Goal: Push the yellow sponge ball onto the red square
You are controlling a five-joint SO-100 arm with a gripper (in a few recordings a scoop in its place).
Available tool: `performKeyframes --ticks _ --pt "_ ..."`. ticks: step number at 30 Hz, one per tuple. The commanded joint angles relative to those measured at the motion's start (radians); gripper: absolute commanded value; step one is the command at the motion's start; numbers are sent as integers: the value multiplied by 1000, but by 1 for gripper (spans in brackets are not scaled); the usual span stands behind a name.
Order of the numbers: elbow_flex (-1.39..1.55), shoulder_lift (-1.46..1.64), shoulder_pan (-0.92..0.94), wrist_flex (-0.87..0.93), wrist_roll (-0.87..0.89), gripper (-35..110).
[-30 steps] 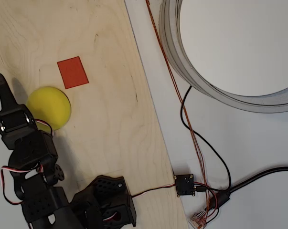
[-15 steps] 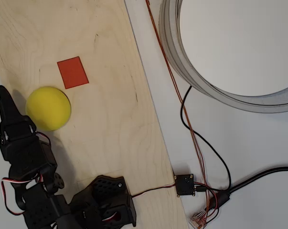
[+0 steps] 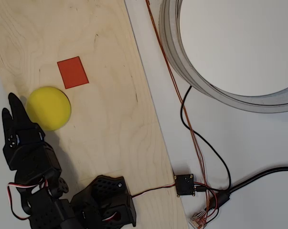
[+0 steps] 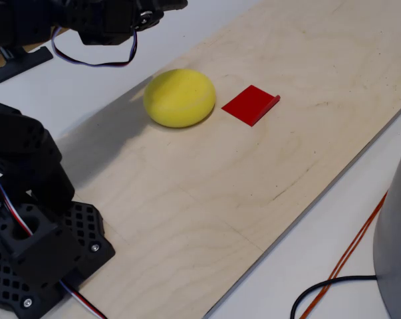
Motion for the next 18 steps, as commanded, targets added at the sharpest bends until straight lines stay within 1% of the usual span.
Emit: performKeyframes --ticks 1,8,14,18 --pt "17 23 12 -2 14 21" --pt "14 -81 78 -25 -37 20" --pt "41 -272 109 -221 -34 21" --pt "35 -360 112 -299 -29 21"
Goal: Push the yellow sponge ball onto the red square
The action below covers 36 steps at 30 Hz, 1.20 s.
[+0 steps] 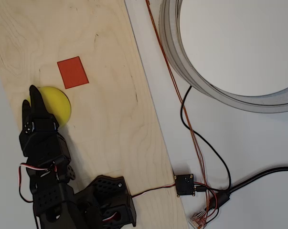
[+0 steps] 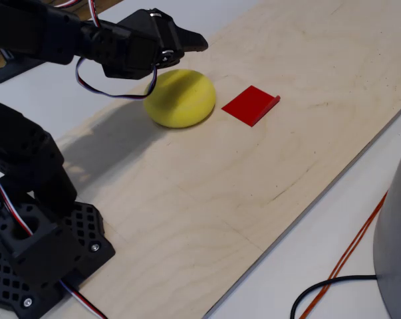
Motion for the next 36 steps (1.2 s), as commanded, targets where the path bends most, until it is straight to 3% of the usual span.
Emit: performKeyframes --ticks 1,13,26,36 --pt "-2 -40 25 -67 12 21" --pt "-18 -170 75 -143 3 20" --pt "-137 -216 224 -141 -202 19" --pt "-259 -314 265 -141 -225 18"
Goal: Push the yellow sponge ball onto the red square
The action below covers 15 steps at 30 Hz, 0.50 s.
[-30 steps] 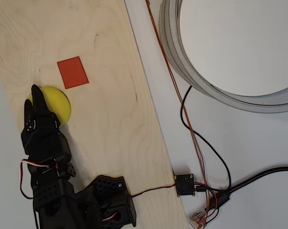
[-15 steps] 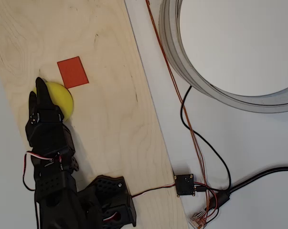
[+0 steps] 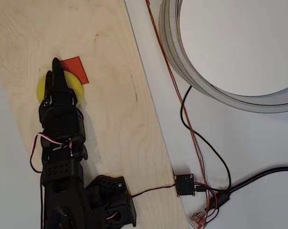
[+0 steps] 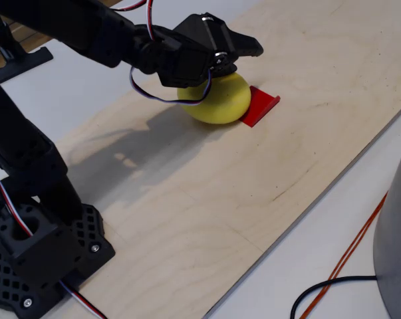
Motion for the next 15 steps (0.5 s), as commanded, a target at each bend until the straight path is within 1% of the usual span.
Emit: performKeyframes --ticks 1,6,10,15 --pt "-43 -9 28 -12 -3 18" --pt "-72 -26 41 -11 -15 18" --pt "-54 26 28 -5 -8 18" --pt "-34 143 15 98 0 18"
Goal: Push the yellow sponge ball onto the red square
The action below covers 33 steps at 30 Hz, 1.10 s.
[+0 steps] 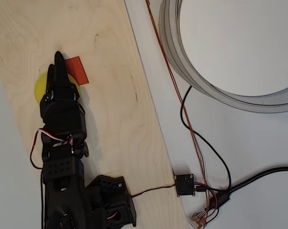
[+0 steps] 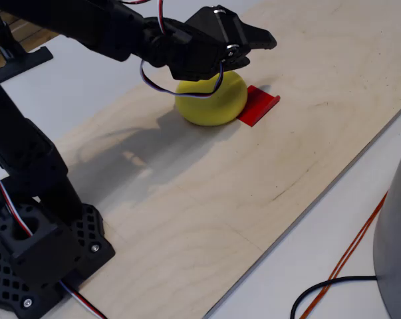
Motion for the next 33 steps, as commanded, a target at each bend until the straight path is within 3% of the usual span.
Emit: performKeyframes --ticks 1,19,33 --pt "18 123 -12 60 29 19" --pt "293 632 -94 430 215 19" --pt "236 413 -66 440 275 19"
